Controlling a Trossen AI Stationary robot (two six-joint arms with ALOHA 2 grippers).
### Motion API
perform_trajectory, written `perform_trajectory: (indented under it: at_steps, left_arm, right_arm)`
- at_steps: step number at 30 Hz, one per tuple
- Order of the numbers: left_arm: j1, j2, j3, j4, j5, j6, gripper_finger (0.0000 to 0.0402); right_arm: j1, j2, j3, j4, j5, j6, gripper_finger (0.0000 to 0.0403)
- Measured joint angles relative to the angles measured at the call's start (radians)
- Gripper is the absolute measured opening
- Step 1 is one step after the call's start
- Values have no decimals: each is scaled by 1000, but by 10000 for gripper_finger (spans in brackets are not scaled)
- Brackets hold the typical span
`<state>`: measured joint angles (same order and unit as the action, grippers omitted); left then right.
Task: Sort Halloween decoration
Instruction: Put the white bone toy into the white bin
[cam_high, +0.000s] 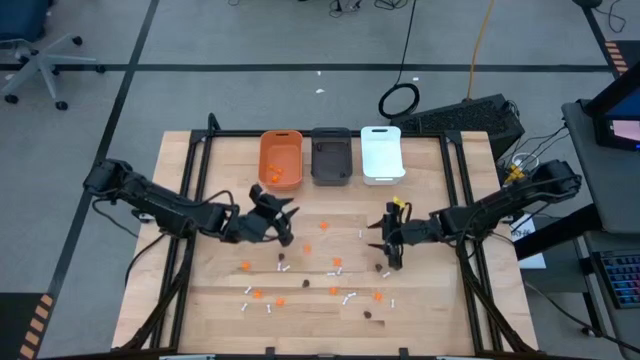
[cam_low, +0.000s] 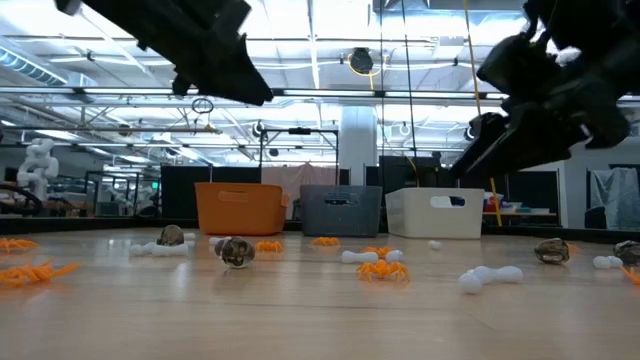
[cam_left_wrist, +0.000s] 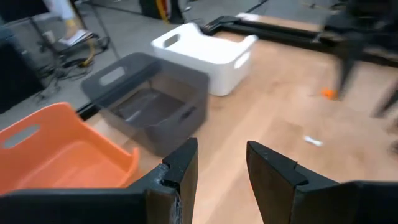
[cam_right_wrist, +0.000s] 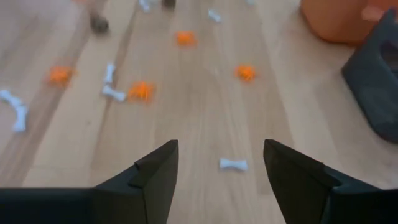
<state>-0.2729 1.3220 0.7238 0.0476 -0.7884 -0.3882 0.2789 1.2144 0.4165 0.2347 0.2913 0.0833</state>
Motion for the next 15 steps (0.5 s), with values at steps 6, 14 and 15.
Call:
perform_trajectory:
  at_steps: [6, 14, 15]
  left_arm:
    - [-62, 0, 0, 0, -40, -21, 136]
    - [-73, 30, 0, 25, -54, -46, 136]
    - [-73, 40, 0, 37, -55, -43, 136]
  right_arm:
    - [-70, 16, -126, 311, -82, 6, 248]
    - [-104, 186, -150, 495, -87, 33, 251]
    - [-105, 213, -150, 519, -87, 32, 251]
